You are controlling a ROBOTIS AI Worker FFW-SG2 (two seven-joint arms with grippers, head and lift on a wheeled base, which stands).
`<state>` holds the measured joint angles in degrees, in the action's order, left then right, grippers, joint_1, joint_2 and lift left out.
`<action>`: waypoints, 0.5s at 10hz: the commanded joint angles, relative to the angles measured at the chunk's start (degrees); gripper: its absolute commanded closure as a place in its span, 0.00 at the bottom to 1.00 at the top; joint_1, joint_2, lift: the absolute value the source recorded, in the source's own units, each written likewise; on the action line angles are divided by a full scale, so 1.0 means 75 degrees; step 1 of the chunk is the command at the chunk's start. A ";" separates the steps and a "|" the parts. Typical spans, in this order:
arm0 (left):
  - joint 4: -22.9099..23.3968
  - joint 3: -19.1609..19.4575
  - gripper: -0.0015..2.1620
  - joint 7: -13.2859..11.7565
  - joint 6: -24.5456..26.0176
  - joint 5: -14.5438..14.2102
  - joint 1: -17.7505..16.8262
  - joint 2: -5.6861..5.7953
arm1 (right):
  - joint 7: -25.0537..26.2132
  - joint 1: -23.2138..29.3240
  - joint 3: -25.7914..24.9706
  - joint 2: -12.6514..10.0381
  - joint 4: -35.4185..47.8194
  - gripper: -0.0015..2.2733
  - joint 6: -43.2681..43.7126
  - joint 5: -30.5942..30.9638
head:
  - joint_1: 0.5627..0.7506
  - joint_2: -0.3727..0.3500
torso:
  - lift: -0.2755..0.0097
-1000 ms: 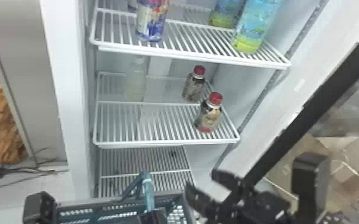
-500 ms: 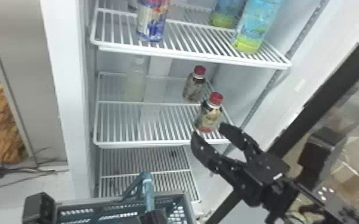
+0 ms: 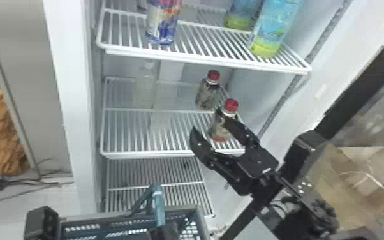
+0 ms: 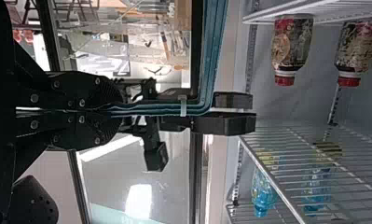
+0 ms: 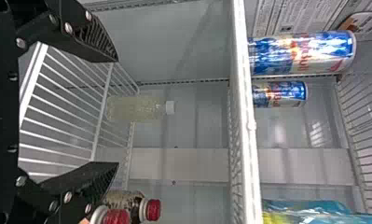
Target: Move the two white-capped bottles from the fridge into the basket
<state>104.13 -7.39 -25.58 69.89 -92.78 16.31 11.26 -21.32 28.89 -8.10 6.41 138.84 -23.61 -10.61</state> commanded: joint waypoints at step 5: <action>0.0000 -0.0096 0.52 0.0000 0.0000 -0.0015 -0.0056 -0.0001 | 0.0007 -0.1865 0.0821 0.0189 -0.2734 0.04 0.1667 -0.0048 | 0.70 0.04 | 0.05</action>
<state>104.13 -7.99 -25.58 69.89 -92.94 15.95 11.25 -21.28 16.72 -2.54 7.78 120.75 -12.56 -10.88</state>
